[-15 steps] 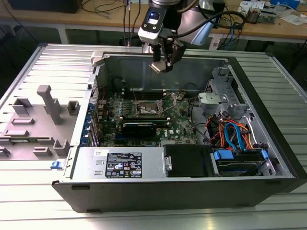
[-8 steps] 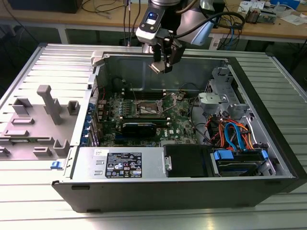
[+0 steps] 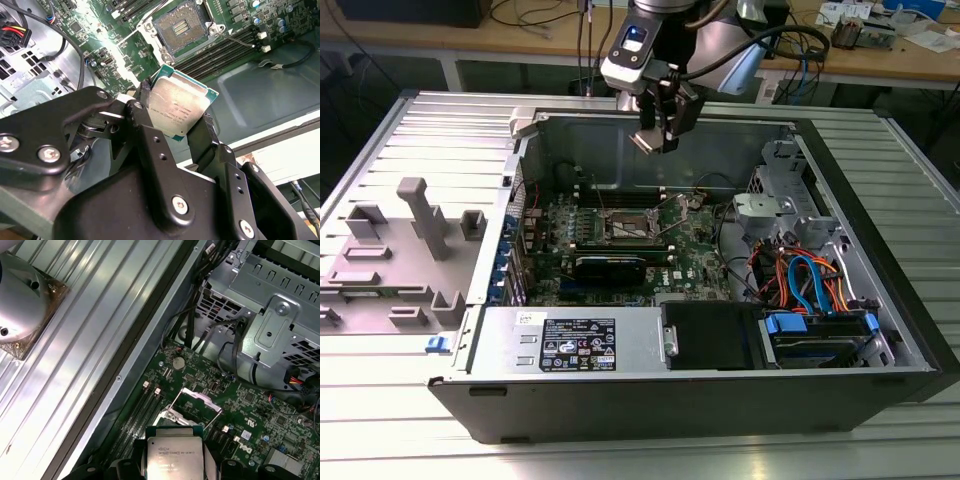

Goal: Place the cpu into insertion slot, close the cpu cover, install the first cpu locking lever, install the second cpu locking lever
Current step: 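Place the cpu into insertion slot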

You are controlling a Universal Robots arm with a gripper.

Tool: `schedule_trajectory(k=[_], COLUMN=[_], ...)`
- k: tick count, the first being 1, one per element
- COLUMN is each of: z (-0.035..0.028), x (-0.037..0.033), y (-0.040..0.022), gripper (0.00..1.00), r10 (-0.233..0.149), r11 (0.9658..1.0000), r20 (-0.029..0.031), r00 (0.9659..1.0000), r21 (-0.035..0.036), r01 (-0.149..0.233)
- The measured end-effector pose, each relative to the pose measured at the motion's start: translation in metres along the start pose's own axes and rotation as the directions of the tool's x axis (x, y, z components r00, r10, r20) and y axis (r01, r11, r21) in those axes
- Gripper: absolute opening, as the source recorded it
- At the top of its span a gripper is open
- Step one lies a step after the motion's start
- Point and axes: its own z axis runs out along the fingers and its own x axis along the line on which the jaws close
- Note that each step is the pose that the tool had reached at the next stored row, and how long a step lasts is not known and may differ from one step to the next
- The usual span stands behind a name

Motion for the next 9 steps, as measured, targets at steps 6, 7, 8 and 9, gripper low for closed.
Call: schedule_trajectory(k=[6,7,8,9], z=[0.0002,0.0002,0.0002,0.0002], x=[0.0000,0.0000,0.0000,0.0000], y=[-0.0001,-0.0001,-0.0001,-0.0001], gripper=[0.55,0.55,0.55,0.55], r10=[0.001,0.001,0.001,0.001], r11=[1.0000,1.0000,1.0000,1.0000], r20=[0.0000,0.0001,0.0000,0.0000], r00=[1.0000,1.0000,1.0000,1.0000], r21=[0.0000,0.0000,0.0000,0.0000], r01=[-0.001,-0.001,-0.001,-0.001])
